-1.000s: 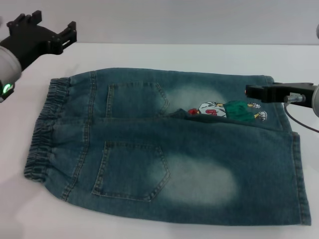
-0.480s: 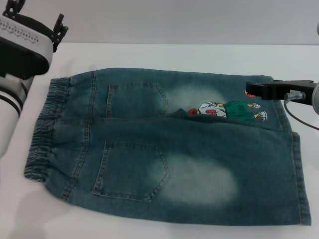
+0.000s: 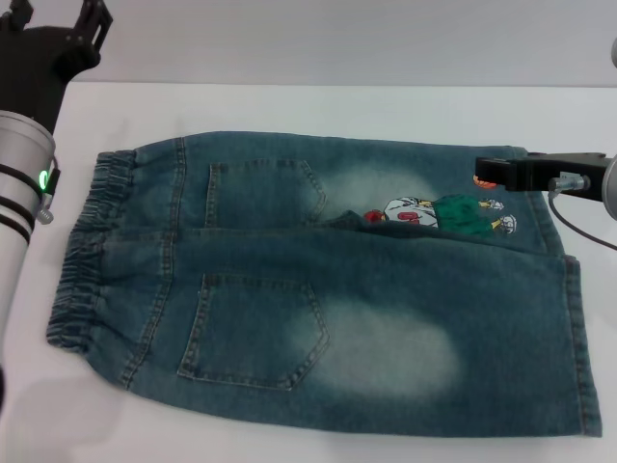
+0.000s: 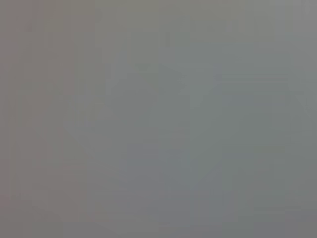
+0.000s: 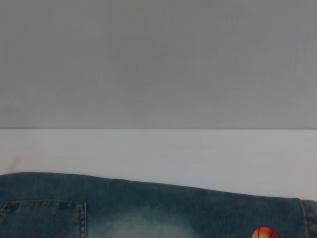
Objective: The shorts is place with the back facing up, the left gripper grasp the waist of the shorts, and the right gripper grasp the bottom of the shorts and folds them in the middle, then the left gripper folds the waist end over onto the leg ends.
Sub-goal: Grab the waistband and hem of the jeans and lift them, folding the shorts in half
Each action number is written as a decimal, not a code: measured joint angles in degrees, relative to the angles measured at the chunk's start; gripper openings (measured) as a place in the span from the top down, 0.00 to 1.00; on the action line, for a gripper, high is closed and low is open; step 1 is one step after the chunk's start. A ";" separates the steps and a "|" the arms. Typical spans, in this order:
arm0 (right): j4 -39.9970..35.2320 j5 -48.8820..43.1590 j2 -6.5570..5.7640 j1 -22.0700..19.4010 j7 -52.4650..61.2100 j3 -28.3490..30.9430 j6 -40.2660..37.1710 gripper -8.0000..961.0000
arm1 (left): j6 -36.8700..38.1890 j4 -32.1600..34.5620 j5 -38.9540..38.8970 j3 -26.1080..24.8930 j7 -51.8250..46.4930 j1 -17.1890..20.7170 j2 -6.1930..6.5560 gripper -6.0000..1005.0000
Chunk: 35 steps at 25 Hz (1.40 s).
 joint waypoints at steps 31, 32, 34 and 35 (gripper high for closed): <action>-13.31 -0.63 0.16 -2.80 -0.90 4.09 11.96 0.33 | -99.67 -40.08 24.16 -31.26 5.40 -2.73 -0.75 0.21; -14.09 -0.71 0.16 -2.80 -0.90 4.45 14.08 0.33 | -99.67 -40.08 24.16 -31.26 5.40 -2.73 -0.75 0.21; -15.21 -0.77 0.10 -2.65 -1.22 5.71 18.85 0.33 | -99.67 -40.08 24.16 -31.26 5.40 -2.73 -0.75 0.21; -15.35 -0.76 0.09 -2.64 -1.46 6.20 20.05 0.33 | -102.29 -41.58 25.12 -32.39 5.42 -2.26 -0.73 0.21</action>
